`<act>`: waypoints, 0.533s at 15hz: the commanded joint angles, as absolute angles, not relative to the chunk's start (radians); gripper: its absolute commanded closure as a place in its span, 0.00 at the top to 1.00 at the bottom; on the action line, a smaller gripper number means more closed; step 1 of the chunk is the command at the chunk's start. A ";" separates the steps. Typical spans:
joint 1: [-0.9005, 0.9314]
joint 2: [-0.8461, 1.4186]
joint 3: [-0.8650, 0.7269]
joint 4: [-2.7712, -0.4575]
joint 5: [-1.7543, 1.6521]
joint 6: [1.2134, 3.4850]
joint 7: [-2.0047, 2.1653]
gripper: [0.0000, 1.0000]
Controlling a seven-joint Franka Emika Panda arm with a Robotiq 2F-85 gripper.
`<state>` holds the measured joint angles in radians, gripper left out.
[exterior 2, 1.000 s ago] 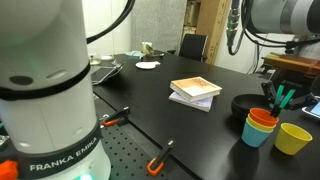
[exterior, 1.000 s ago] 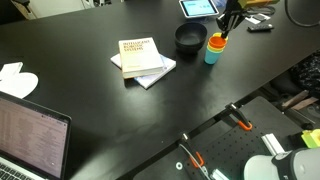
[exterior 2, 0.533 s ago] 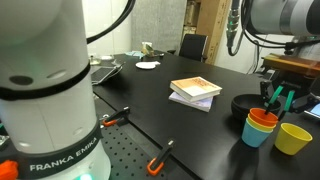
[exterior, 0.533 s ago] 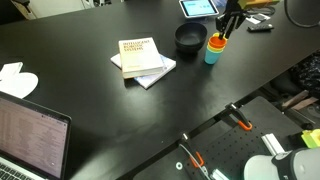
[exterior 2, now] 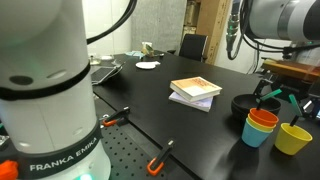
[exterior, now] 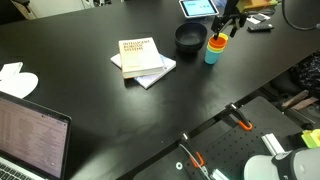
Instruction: Separate the cups
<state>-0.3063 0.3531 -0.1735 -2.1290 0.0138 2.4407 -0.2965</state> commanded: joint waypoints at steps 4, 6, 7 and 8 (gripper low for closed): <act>-0.304 0.377 -0.179 -2.117 -0.001 2.493 -0.283 0.60; -0.304 0.381 -0.180 -2.117 -0.002 2.496 -0.281 0.43; -0.305 0.382 -0.179 -2.118 -0.001 2.498 -0.281 0.36; -0.305 0.383 -0.179 -2.118 -0.001 2.500 -0.281 0.27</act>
<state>-0.3065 0.3755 -0.1735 -2.1281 0.0138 2.4809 -0.2959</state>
